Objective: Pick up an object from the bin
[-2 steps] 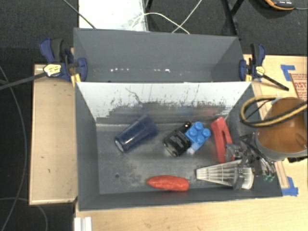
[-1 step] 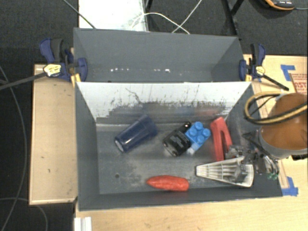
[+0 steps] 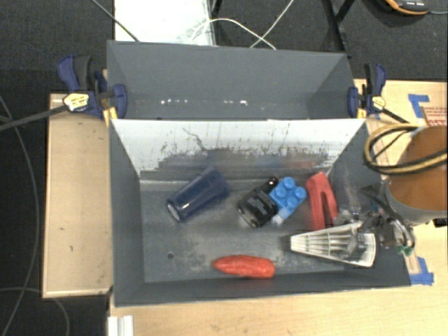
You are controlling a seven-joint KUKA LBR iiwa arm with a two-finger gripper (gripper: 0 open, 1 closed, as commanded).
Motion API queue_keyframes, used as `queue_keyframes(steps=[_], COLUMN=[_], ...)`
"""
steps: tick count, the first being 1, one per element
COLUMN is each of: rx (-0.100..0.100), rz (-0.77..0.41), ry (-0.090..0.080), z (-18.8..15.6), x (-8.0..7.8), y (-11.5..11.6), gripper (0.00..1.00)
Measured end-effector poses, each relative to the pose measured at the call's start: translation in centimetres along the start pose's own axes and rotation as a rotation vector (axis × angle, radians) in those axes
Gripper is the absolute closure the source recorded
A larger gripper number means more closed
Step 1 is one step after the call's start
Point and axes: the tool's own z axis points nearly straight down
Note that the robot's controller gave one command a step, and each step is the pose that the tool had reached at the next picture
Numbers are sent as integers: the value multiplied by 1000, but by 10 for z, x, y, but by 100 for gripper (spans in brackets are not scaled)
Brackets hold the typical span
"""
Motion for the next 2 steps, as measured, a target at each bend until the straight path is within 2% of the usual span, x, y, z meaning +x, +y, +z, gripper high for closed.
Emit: queue_keyframes(steps=[2], rx=[1], rz=[-1], ry=[-5], z=[-52], x=[-1], y=[0], gripper=[100])
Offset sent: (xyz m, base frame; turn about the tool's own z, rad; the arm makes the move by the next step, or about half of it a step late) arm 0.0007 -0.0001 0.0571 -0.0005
